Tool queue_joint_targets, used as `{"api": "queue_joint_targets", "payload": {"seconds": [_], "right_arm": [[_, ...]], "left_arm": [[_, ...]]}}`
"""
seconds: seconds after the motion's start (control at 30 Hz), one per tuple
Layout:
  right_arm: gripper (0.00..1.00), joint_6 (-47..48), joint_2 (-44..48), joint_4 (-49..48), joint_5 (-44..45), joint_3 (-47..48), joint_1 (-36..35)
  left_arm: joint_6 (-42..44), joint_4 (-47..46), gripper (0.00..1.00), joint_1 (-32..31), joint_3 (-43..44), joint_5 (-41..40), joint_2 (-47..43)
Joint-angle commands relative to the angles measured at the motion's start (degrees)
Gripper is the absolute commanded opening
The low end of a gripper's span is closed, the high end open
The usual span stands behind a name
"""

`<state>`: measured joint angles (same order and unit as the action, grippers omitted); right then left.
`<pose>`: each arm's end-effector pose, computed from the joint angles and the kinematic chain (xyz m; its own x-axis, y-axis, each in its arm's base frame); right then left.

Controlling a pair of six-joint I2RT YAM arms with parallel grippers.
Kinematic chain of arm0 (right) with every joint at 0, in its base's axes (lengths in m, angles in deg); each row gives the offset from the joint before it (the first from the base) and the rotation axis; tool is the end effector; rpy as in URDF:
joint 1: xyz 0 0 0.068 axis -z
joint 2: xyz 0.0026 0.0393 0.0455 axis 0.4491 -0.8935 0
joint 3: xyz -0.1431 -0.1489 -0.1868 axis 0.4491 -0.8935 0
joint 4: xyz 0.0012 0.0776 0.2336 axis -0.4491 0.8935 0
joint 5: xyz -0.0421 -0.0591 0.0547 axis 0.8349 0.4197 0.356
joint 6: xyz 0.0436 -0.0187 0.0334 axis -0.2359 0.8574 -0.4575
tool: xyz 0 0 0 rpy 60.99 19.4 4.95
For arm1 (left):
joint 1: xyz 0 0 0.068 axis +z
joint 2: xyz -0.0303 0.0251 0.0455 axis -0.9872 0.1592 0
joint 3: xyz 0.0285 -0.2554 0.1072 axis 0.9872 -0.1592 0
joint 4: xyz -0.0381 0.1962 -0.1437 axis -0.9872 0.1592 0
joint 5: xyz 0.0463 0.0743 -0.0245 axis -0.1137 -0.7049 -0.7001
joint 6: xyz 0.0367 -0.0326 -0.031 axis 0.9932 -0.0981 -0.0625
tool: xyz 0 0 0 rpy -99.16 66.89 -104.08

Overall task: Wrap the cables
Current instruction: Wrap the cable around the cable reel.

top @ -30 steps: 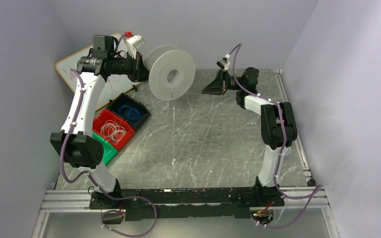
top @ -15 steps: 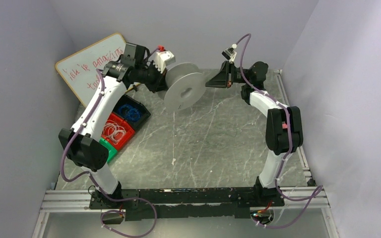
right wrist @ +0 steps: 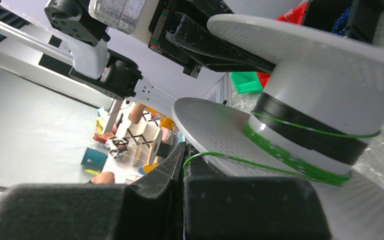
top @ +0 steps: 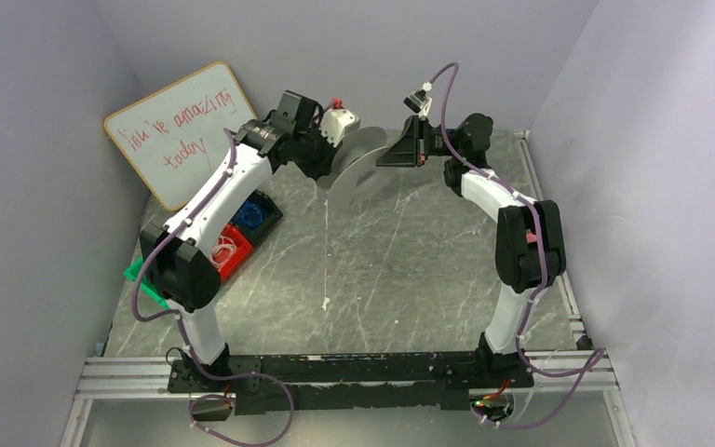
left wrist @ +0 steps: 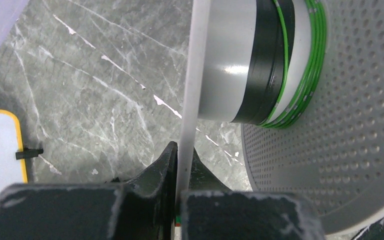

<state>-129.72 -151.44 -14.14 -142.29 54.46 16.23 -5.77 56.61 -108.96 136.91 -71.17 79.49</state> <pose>0.3858 0.1131 0.3443 -0.8340 -0.0062 -0.5517 -0.5492 -0.0863 0.8312 0.3337 -0.1894 0.3767 -0.4184 0.5426 -0.7284 0.7611 0.6471 0.0448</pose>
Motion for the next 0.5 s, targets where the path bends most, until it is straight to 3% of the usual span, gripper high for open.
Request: {"api": "queue_joint_targets", "payload": {"seconds": [0.0,0.1,0.3,0.47], "right_arm": [[0.04,5.9,4.7,3.7,-1.5,3.5,-1.1],[0.04,17.6,5.8,18.6,-0.2,4.2,-1.8],[0.04,59.3,5.6,70.3,9.9,15.1,-4.9],[0.04,68.4,5.4,78.4,13.9,17.2,-9.0]], "left_arm": [[-5.4,-1.4,0.02,0.5,4.1,-11.1,2.2],[-7.5,-1.8,0.02,0.6,5.1,-12.2,2.8],[-13.4,-0.8,0.02,0.5,8.7,-13.6,5.8],[-20.3,0.8,0.02,0.5,12.8,-13.7,9.6]]}}
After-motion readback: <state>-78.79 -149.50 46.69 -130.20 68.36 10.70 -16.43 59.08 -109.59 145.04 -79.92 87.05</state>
